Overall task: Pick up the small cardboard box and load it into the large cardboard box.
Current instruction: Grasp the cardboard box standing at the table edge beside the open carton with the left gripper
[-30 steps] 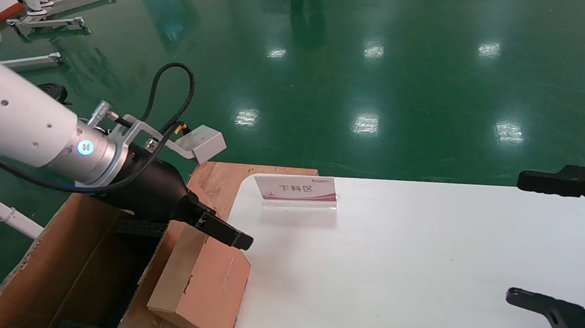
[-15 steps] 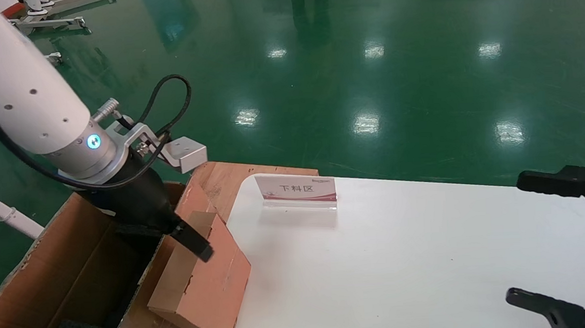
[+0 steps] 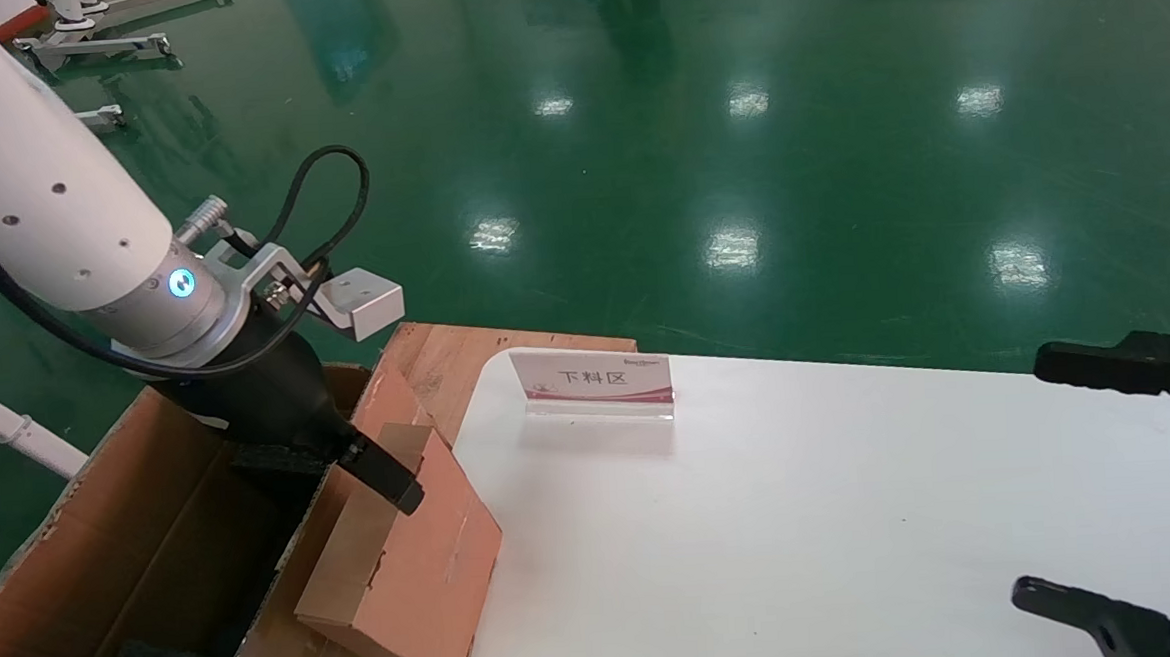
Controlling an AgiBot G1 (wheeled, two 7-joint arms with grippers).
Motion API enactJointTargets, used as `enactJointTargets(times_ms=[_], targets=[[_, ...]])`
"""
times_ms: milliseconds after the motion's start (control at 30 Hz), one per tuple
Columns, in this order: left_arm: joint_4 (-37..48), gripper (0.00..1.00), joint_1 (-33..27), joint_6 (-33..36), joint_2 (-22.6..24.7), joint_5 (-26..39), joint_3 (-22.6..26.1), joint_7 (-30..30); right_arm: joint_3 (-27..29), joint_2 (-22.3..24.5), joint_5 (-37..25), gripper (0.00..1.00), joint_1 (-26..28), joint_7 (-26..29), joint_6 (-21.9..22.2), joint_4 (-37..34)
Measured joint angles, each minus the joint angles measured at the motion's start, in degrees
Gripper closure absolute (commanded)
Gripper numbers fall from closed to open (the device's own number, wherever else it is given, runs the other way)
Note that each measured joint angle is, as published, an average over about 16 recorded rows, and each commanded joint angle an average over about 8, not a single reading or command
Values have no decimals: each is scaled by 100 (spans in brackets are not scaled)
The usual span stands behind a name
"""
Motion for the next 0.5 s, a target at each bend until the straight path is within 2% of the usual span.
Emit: enactJointTargets(times_ms=[500], targets=[[2, 0, 237, -293, -289, -166, 67, 111, -6, 2, 4, 0, 1, -3, 3, 0]])
